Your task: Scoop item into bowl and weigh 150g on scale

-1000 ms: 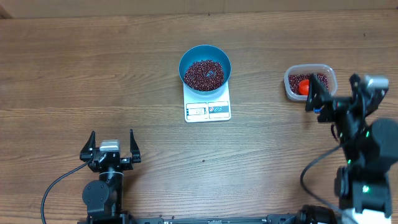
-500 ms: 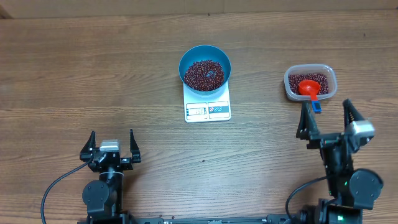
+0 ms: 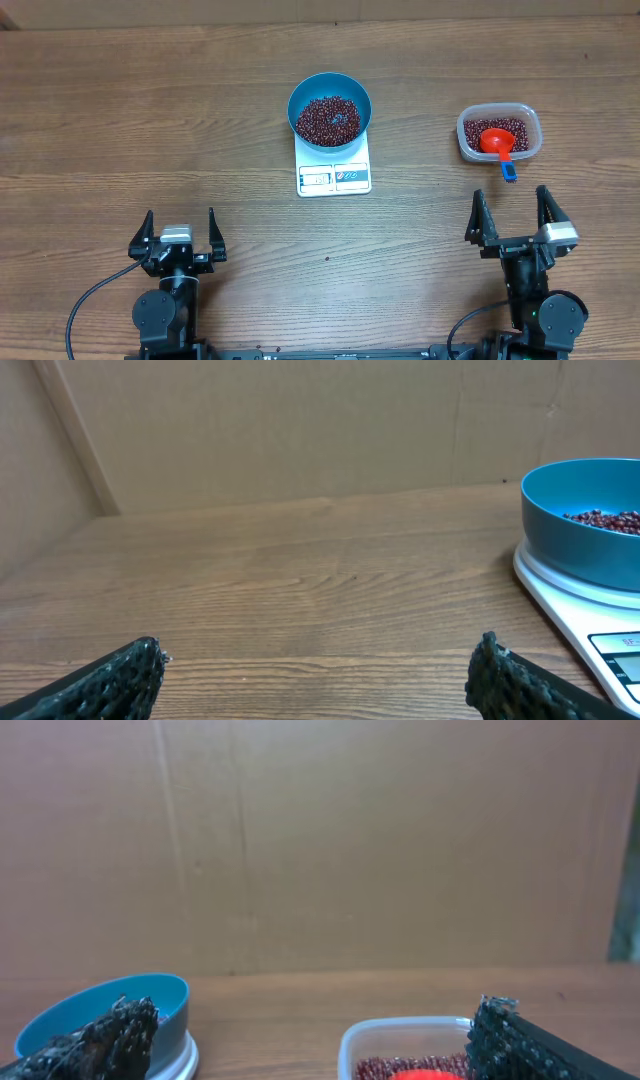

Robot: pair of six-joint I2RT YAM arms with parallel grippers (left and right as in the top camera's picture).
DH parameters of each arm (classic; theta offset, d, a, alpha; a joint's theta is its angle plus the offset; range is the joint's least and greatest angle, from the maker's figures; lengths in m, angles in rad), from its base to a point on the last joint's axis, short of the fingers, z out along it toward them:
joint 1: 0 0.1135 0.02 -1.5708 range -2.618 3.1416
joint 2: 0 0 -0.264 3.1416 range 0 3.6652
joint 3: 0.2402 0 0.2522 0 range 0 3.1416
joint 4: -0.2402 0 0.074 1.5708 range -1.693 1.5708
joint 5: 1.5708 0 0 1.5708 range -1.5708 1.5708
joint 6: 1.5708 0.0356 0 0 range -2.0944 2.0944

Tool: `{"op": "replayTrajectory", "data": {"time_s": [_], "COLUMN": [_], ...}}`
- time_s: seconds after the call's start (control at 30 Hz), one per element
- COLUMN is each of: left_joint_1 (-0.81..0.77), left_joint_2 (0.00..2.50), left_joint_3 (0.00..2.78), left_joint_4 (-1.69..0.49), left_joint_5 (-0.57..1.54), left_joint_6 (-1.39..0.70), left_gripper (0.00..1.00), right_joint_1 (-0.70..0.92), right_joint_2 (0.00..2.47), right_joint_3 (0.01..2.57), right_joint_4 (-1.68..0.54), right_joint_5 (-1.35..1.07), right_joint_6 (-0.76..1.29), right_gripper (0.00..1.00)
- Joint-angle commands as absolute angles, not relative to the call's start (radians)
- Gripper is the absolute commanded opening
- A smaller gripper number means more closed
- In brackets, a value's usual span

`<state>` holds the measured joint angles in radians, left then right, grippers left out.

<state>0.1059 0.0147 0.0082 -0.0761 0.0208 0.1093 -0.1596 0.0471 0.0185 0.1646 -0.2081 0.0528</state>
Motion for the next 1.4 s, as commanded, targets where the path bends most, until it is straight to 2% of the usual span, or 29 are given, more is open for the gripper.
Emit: {"op": "replayTrajectory", "data": {"time_s": [0.0,0.2,0.4,1.37], "left_joint_1": [0.113,0.113,0.113,0.113], "left_joint_2": [0.004,0.004,0.004,0.004], "left_joint_3": [0.004,0.004,0.004,0.004], "left_joint_4": [-0.078,-0.078,-0.078,-0.078], "left_joint_5": [0.012,0.012,0.012,0.012], "left_joint_6": [0.128,0.128,0.128,0.128], "left_gripper": [1.0,0.99,0.99,1.0], "right_joint_1": [-0.144,-0.13,-0.099,-0.098], "right_joint_2": [0.002,0.002,0.002,0.002], "right_joint_3": [0.007,0.007,0.007,0.007], "right_joint_4": [0.144,0.082,-0.076,-0.076], "right_joint_5": [-0.143,-0.132,-0.128,-0.128], "right_joint_6": [0.063,0.058,0.033,-0.009], "right_gripper": [1.0,1.0,1.0,1.0]}}
